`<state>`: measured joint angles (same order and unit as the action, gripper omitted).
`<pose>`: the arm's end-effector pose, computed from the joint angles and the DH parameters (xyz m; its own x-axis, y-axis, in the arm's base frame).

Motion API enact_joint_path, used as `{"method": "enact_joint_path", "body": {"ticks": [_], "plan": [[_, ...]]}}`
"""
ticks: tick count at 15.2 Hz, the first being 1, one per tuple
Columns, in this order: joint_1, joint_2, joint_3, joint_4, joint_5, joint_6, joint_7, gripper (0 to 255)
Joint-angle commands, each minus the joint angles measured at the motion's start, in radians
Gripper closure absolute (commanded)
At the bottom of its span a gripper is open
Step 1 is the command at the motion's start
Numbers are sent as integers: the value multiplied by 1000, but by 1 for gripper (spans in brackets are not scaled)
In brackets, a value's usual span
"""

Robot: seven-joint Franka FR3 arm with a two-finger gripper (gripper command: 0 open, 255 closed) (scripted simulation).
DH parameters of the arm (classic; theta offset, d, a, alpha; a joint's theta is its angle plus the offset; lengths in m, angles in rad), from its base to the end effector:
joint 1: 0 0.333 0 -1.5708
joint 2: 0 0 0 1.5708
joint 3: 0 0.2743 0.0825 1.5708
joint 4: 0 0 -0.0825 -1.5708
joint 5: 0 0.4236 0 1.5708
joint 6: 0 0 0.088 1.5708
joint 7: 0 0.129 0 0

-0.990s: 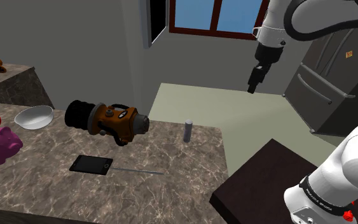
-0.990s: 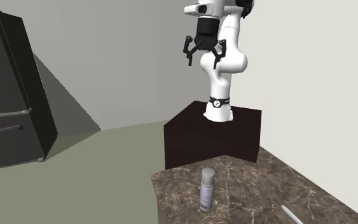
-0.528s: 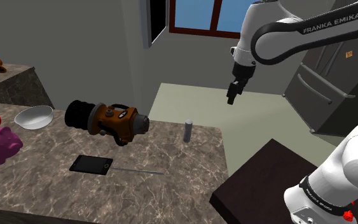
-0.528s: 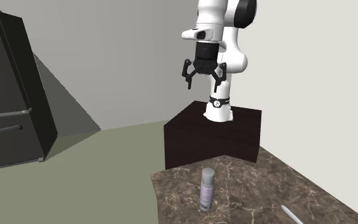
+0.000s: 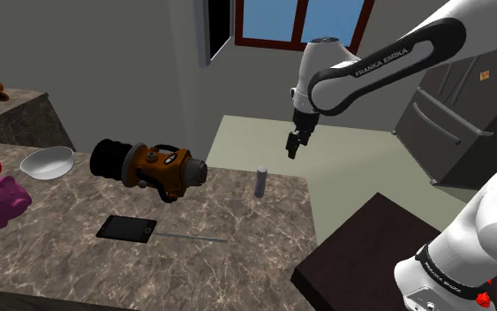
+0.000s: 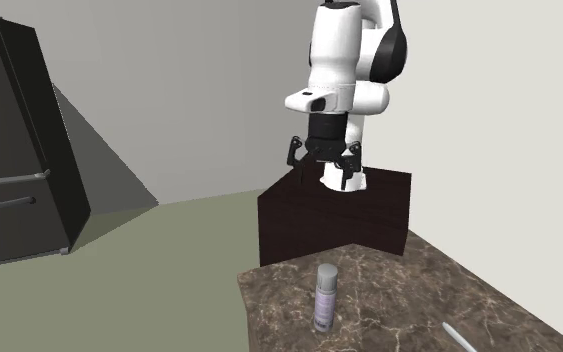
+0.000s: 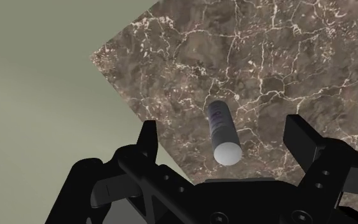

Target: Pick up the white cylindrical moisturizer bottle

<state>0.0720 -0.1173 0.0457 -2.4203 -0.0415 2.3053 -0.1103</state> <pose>0.5050 0.0577 0.2644 0.9676 0.2527 -0.0024 0.2526 -0.9669 0.0361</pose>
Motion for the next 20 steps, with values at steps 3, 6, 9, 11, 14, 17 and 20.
{"method": "enact_joint_path", "body": {"ticks": [3, 6, 9, 11, 14, 17, 20], "plan": [[7, 158, 7, 65, 8, 93, 0, 0], [14, 278, 14, 132, 13, 144, 2, 0], [21, 396, 21, 211, 17, 184, 4, 0], [26, 475, 26, 268, 19, 204, 5, 0], [29, 523, 25, 290, 17, 231, 6, 0], [31, 557, 23, 292, 14, 262, 8, 0], [33, 587, 21, 295, 11, 289, 10, 0]]}}
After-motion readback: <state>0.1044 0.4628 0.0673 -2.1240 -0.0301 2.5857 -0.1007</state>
